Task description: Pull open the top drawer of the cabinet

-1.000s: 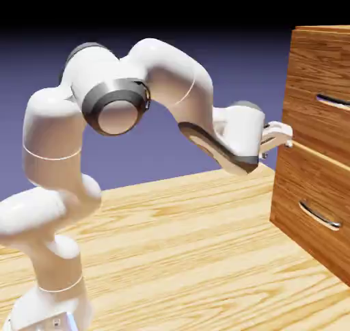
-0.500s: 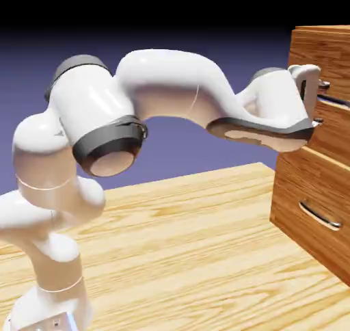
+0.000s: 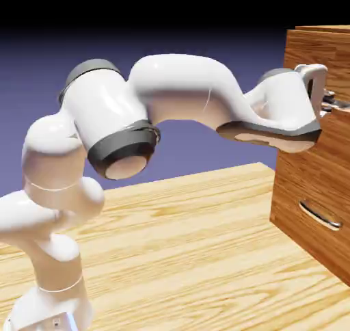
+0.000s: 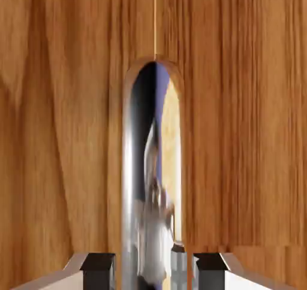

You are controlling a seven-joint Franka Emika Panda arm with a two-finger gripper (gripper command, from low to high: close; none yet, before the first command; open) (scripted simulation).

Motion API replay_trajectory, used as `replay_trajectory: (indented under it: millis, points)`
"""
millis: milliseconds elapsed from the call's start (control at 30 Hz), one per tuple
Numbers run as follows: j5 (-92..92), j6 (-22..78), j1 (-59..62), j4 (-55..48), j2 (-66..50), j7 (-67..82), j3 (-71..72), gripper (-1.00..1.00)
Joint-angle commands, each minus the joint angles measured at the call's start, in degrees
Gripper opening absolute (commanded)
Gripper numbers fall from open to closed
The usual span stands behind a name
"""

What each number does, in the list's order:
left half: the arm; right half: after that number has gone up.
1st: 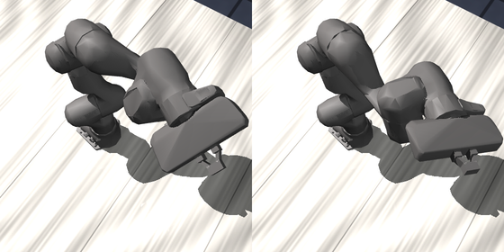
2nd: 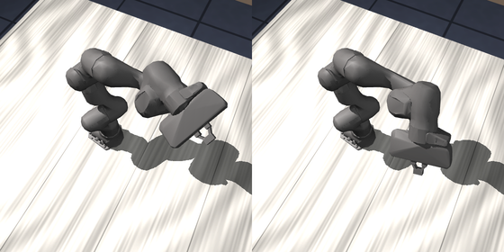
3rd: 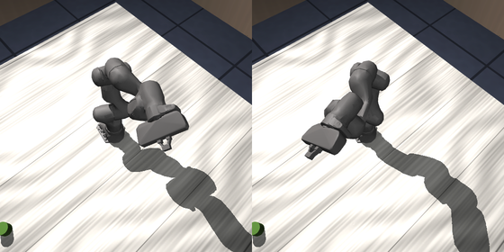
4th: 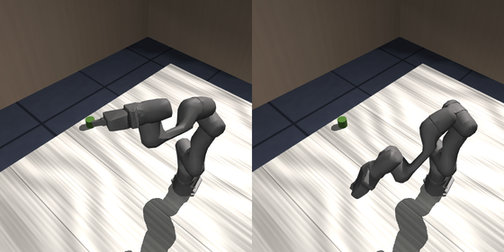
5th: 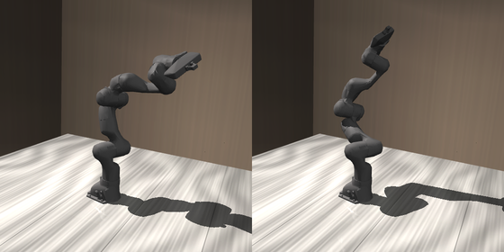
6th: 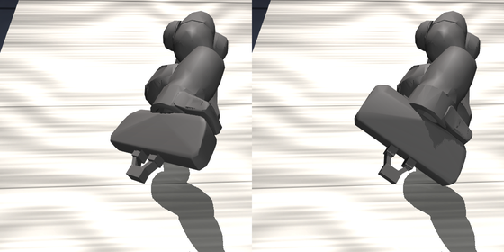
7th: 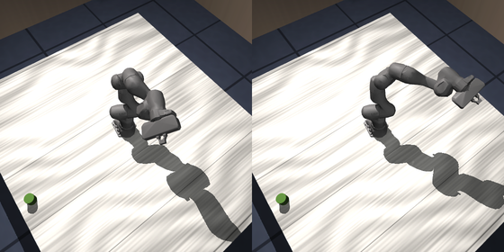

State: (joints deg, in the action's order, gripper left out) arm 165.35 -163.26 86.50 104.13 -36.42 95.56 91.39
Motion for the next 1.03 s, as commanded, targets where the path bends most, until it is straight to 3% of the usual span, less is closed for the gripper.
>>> replay_trajectory:
  millis: [0,333,767,800,1000]
  points:
    - [0.13,0.23,2.08,1.51,0.06,-0.25,1.7,-1.0]
    - [-0.81,2.12,22.84,16.3,-2.96,0.79,18.88,-1.0]
    - [-6.13,0.29,48.93,35.96,-15.06,6.72,38.15,-1.0]
    - [-6.13,0.29,48.93,35.96,-15.06,6.72,38.15,1.0]
    - [-8.9,-2.93,58.64,42.58,-20.98,8.87,43.97,1.0]
